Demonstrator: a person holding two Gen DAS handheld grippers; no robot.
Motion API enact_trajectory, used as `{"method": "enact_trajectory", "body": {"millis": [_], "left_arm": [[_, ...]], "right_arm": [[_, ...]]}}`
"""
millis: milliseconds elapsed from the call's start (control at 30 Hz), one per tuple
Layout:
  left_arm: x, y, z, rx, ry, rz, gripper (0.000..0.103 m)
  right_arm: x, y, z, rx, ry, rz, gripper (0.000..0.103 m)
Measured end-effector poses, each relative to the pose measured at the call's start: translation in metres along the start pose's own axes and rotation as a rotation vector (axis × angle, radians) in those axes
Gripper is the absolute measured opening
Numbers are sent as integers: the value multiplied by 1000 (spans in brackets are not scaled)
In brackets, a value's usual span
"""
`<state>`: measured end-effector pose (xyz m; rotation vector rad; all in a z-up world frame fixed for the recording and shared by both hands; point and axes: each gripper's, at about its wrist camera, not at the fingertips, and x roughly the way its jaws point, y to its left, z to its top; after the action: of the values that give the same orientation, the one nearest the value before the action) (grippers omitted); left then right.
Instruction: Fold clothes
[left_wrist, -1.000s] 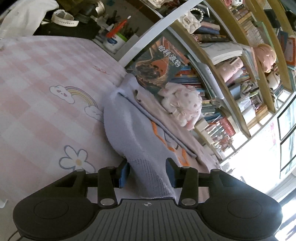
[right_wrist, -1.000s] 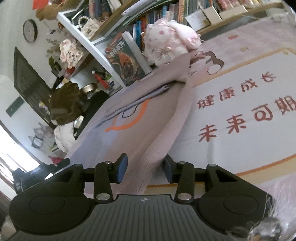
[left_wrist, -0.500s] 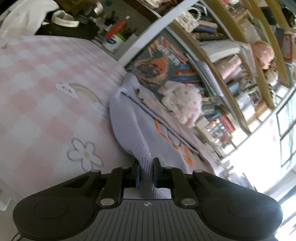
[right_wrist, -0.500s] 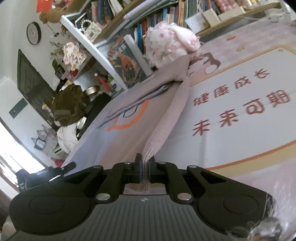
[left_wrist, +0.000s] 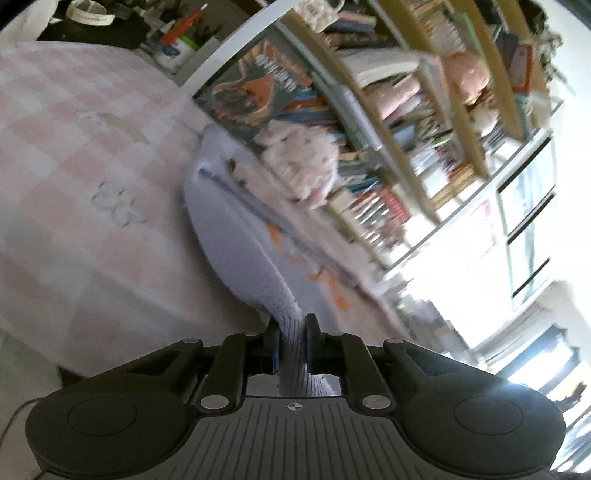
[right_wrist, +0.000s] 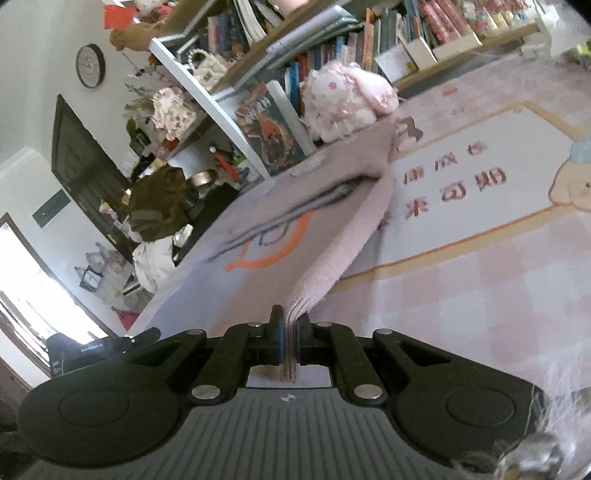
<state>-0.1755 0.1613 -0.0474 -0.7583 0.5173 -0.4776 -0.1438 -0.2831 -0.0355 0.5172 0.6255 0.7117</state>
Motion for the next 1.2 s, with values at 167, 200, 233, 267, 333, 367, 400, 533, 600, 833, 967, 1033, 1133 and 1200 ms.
{"method": "enact_trajectory", "body": {"millis": [167,200,233,267,333,367,400,533,600,833,967,1033,1133,1200], "left_arm": [[9,-9,25,26,-65,-53,10],[13,-12,32,31,-79,-59,10],[18,-15,39,36,-94,-66,10],[22,-18,46,40,-108,-73,10],[29,-23,61,48,-142,-77,10],[32,-24,70,48,-162,-70,10],[35,-25,79,48,-183,-62,10],[56,-26,111,51,-229,-23,10],[69,-29,124,74,-231,-3,10],[109,-32,157,108,-216,38,10],[129,-33,171,118,-197,54,10],[138,-33,175,120,-182,68,10],[152,-29,180,119,-163,90,10],[160,-26,181,115,-151,104,10]], "right_arm": [[3,11,26,-47,-73,47,6],[6,14,33,-59,-90,52,6],[10,15,41,-66,-105,49,6],[15,16,49,-72,-119,47,6],[24,18,66,-80,-148,34,6],[28,18,76,-80,-167,25,6],[32,18,86,-77,-187,18,6],[48,5,128,21,-268,40,6],[60,3,147,31,-285,21,6],[100,-12,189,67,-287,-21,6],[116,-26,201,91,-276,-40,6],[124,-33,207,105,-269,-50,6],[135,-44,211,130,-255,-56,6],[142,-51,212,136,-242,-67,6]]}}
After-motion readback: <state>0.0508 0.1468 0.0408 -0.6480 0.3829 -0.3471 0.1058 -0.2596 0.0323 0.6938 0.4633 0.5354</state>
